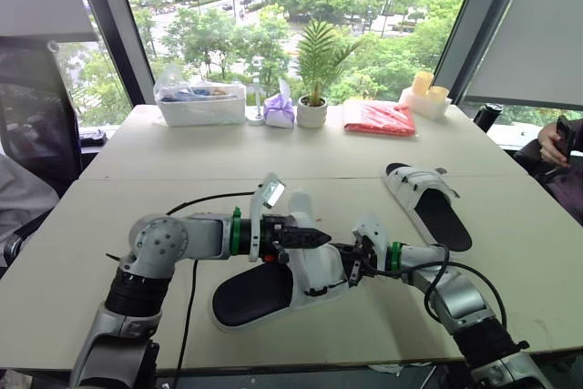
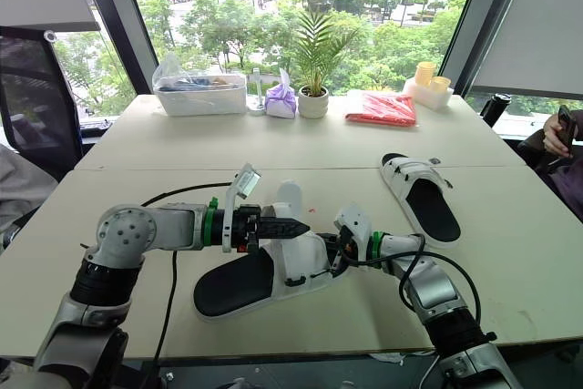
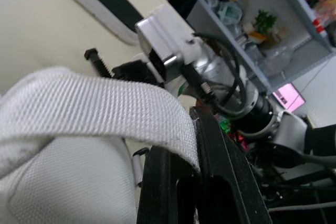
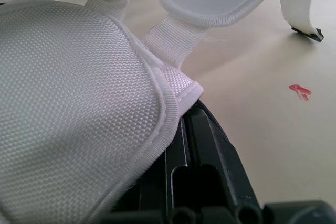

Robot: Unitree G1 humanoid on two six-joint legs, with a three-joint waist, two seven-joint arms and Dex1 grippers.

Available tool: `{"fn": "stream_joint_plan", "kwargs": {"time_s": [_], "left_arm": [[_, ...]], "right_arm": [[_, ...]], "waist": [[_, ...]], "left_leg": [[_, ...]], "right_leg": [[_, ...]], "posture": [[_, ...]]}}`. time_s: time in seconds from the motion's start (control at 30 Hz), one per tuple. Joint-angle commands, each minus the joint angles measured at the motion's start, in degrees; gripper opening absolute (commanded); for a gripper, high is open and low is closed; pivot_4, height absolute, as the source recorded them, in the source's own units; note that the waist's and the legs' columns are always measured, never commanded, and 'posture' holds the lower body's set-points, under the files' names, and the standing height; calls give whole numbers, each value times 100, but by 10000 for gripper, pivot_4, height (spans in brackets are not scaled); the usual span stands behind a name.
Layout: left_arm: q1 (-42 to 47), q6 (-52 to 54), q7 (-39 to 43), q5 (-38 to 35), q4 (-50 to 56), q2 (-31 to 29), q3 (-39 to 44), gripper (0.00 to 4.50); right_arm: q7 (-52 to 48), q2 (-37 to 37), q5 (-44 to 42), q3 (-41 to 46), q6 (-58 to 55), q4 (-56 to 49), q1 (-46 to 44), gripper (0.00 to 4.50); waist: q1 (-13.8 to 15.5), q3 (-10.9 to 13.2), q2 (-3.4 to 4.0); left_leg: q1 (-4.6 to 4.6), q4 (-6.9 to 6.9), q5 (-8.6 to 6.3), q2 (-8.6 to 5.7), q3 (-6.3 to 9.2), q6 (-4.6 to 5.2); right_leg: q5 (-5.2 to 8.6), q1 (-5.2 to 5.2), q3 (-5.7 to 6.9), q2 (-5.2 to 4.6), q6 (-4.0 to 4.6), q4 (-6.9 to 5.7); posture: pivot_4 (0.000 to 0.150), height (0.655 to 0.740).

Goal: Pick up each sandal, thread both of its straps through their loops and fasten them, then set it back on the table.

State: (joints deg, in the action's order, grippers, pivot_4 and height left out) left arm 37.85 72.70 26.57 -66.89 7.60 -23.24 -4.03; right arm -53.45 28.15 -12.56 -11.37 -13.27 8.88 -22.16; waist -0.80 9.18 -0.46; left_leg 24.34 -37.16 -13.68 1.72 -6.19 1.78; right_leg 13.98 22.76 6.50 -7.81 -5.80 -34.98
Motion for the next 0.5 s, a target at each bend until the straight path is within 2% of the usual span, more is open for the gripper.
{"fn": "stream_joint_plan", "kwargs": {"time_s": [0.03, 0.5], "left_arm": [[49, -185, 133, 203, 35, 120, 48, 334], [66, -16, 260, 298, -114, 253, 370, 334]], "right_arm": [[131, 3, 365, -252, -303, 405, 257, 0], [172, 1, 359, -247, -347, 320, 327, 0]], "waist": [[4, 0, 0], [8, 0, 0]], "left_leg": [[0, 0, 0, 2, 0, 0], [2, 11, 0, 4, 0, -2]], "right_leg": [[0, 1, 0, -2, 2, 0], [12, 7, 0, -10, 23, 3]], "posture": [[1500, 7400], [1500, 7400]]}}
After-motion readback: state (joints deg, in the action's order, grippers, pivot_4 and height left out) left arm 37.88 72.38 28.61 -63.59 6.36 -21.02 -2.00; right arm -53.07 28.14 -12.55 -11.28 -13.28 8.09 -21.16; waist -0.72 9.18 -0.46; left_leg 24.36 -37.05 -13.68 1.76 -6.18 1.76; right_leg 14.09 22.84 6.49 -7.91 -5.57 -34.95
